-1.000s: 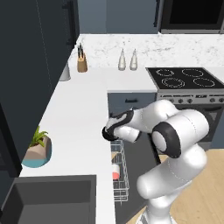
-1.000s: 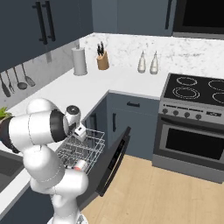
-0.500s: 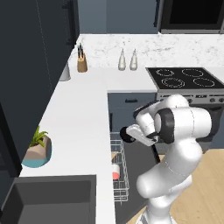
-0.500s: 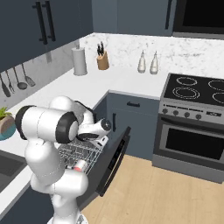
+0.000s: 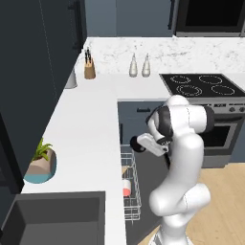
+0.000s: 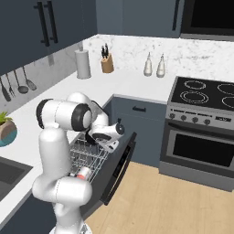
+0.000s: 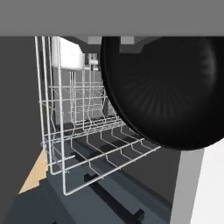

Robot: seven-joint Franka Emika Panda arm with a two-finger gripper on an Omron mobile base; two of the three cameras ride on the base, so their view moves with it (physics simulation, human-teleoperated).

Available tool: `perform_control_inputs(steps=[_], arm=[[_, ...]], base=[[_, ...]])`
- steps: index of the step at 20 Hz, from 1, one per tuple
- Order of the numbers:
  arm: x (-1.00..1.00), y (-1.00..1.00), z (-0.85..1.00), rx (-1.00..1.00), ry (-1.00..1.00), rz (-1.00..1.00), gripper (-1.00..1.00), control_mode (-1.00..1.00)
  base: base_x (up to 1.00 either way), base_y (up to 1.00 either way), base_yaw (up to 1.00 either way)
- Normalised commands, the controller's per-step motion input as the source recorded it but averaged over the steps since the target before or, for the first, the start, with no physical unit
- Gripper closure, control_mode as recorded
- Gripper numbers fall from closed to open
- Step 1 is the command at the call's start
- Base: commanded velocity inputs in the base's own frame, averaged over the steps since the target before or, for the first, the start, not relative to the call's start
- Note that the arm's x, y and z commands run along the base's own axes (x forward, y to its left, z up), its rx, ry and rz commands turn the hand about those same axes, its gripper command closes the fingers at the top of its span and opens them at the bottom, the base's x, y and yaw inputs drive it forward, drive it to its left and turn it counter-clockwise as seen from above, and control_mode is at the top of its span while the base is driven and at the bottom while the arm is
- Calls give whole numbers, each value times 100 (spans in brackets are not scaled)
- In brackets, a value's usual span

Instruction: Pick up the cup and bowl from the counter, place them in the dishwasher, and close the dishwasher door.

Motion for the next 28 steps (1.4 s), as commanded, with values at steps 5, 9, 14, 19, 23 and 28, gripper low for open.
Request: perform_control_inputs(steps=[5,9,14,19,23,28], arm=[[64,41,-46,0,7,0,100,-100],[55,16,-54,0,4,0,100,-100],[59,0,-47,0,2,1,100,-100],[55,0,-56,0,5,1,100,-100],[42,0,-64,-1,6,3,100,-100],[33,-1,-71,-2,2,7,100,-100]], base=[[0,0,0],[0,0,0],[0,0,0],[0,0,0],[0,0,0],[0,0,0]])
